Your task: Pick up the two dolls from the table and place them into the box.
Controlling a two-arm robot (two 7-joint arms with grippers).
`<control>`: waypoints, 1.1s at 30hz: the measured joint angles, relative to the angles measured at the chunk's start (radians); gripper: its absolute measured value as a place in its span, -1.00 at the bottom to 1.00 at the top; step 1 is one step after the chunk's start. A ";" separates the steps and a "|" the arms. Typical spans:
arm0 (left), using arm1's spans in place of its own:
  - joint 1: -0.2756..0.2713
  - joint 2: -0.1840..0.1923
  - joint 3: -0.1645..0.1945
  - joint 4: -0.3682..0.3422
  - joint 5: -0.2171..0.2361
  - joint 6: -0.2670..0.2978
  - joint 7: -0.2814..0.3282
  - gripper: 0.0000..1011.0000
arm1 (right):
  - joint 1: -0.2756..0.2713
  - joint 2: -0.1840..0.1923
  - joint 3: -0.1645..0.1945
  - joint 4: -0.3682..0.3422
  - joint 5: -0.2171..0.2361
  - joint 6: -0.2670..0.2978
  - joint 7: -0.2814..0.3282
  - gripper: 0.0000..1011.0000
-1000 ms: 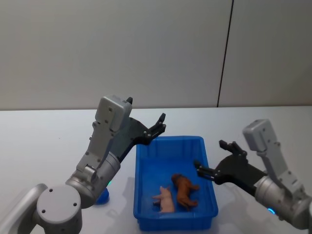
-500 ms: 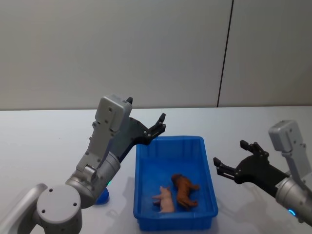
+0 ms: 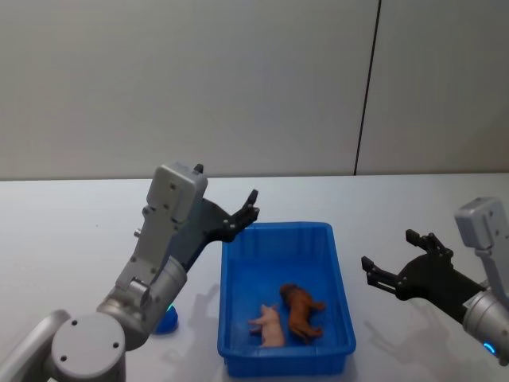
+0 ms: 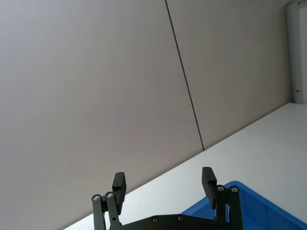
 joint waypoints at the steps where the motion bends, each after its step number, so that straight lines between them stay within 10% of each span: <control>1: 0.005 0.003 -0.001 -0.005 0.000 0.004 0.007 0.98 | -0.001 0.001 0.001 0.000 0.001 0.000 0.000 0.98; 18: 0.174 0.110 -0.023 -0.119 -0.088 0.082 0.203 0.98 | -0.004 0.008 0.007 0.000 0.009 -0.002 -0.004 0.98; 33: 0.242 0.165 -0.051 -0.086 -0.171 0.066 0.189 0.98 | -0.006 0.010 0.008 0.000 0.010 -0.002 -0.004 0.98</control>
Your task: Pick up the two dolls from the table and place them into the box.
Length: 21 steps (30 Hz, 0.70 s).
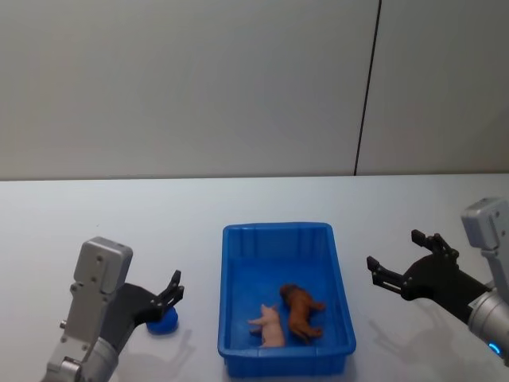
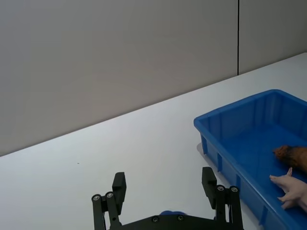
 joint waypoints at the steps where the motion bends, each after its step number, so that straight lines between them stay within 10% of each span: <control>1: 0.000 0.002 -0.003 0.008 -0.006 -0.004 -0.011 0.98 | 0.000 0.000 0.000 0.000 0.000 0.000 0.000 0.98; 21: -0.070 -0.031 -0.029 0.208 -0.058 -0.046 -0.232 0.98 | 0.000 0.001 0.000 0.000 0.000 0.000 0.000 0.98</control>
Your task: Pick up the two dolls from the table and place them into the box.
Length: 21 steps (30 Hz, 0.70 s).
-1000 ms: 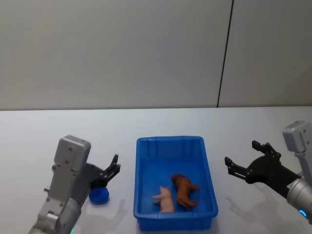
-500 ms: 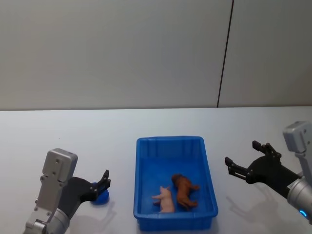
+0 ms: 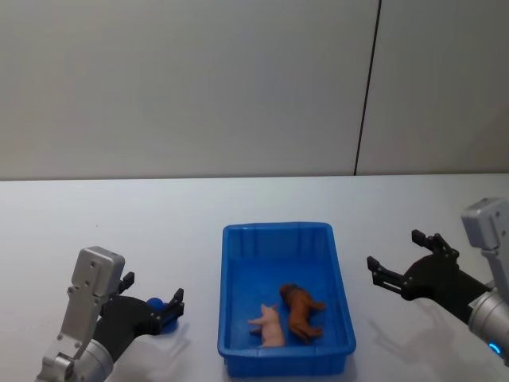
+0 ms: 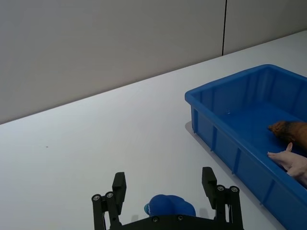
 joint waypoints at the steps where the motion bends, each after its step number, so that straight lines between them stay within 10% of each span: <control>1: -0.006 -0.004 -0.001 0.015 -0.003 0.000 -0.017 0.98 | 0.000 0.000 0.000 0.000 0.000 0.000 0.000 0.98; 21: -0.049 -0.037 0.000 0.134 -0.026 0.034 -0.149 0.98 | 0.000 0.000 0.000 0.000 0.000 0.000 0.000 0.98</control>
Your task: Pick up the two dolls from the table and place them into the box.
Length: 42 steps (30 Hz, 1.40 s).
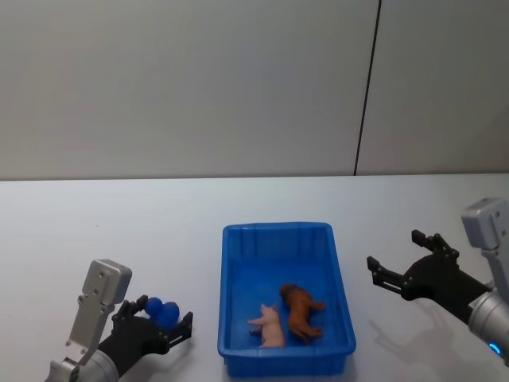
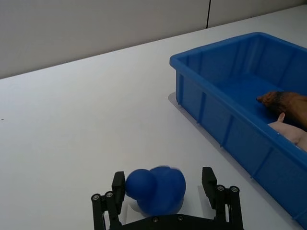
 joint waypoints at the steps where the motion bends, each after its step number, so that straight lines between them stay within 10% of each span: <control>1: 0.000 -0.001 0.000 0.002 0.000 0.001 -0.001 0.98 | 0.000 0.000 0.000 0.000 0.000 0.000 0.000 0.98; 19: -0.010 -0.006 -0.004 0.019 0.024 0.023 -0.015 0.18 | 0.000 0.000 0.000 0.000 0.000 0.000 0.000 0.98; 42: -0.047 -0.016 -0.017 -0.056 0.098 0.020 -0.031 -0.13 | 0.000 0.000 0.000 0.000 0.000 0.000 0.000 0.98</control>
